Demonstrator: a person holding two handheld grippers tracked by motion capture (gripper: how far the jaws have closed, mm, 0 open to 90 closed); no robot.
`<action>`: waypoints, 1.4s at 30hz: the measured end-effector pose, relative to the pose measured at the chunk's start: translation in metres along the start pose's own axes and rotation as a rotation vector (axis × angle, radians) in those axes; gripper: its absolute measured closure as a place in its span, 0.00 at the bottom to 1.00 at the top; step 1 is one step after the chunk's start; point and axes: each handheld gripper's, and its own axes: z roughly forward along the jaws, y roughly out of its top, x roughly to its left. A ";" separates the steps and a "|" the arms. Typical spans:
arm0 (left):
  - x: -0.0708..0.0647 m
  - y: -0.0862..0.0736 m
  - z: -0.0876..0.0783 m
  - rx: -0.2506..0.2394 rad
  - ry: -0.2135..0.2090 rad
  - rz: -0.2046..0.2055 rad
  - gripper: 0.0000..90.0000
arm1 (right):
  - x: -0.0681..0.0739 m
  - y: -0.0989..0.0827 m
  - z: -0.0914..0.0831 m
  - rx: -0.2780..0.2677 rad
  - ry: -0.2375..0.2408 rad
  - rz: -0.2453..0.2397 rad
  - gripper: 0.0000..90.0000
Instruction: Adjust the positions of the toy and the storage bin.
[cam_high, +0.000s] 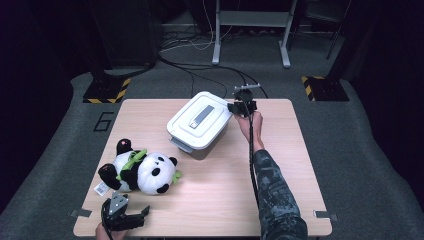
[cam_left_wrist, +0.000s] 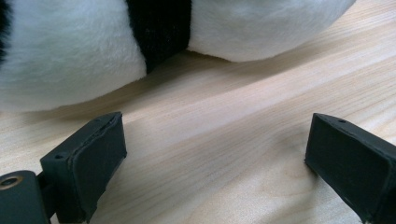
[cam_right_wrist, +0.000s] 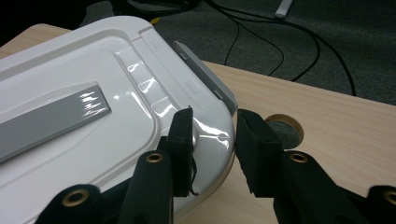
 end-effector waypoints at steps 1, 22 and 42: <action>0.000 0.000 -0.001 0.006 -0.006 0.001 0.05 | -0.002 -0.001 -0.003 0.004 -0.001 0.003 0.76; 0.000 0.000 0.000 -0.001 0.000 -0.003 0.06 | 0.001 -0.024 -0.042 0.038 -0.044 0.028 0.76; 0.000 0.001 0.000 0.001 0.001 -0.003 0.06 | -0.004 -0.043 -0.071 0.018 -0.005 0.006 0.74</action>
